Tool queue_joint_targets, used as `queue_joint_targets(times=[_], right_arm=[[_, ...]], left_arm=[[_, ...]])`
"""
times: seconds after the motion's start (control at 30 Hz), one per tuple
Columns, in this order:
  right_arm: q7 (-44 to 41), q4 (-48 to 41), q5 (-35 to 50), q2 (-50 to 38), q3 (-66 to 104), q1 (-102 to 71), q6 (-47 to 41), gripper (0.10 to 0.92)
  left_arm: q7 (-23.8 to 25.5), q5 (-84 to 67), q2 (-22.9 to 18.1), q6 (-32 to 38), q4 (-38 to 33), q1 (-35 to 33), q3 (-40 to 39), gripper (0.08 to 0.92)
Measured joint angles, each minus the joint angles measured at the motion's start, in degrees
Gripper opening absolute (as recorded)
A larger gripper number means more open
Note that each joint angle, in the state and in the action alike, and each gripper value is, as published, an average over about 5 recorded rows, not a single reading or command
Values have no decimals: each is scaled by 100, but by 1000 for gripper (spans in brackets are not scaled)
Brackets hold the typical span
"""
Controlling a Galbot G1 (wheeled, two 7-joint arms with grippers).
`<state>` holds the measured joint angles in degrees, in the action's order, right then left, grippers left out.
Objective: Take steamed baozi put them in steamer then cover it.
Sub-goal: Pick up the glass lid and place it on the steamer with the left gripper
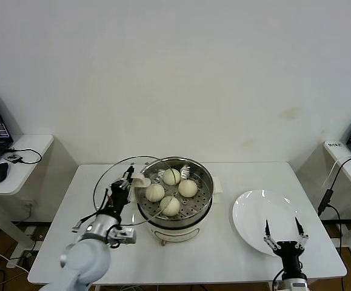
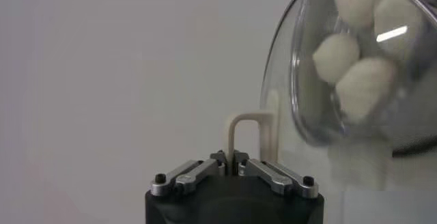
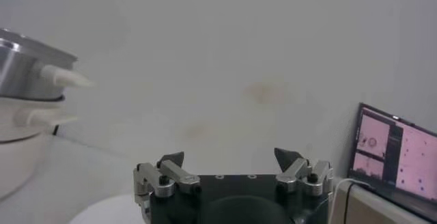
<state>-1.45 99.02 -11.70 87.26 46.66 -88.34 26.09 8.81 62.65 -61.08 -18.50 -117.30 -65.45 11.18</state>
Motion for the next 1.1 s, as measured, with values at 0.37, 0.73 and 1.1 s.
queue_joint_targets(times=[0.37,0.73,1.1], right_arm=[[48,-119,-317,99,-65,-4,9,823],[69,-177,-436,128,-94,-47,47,823],[73,-228,-473,106,-126,-69,87,823]], left_arm=[[728,1300,-1001,-362,318,597,-617,138],[1089,2348,-1876,-476,732,807,-983,138],[1135,2886,-2393,-489,1115,831,-1080,138]])
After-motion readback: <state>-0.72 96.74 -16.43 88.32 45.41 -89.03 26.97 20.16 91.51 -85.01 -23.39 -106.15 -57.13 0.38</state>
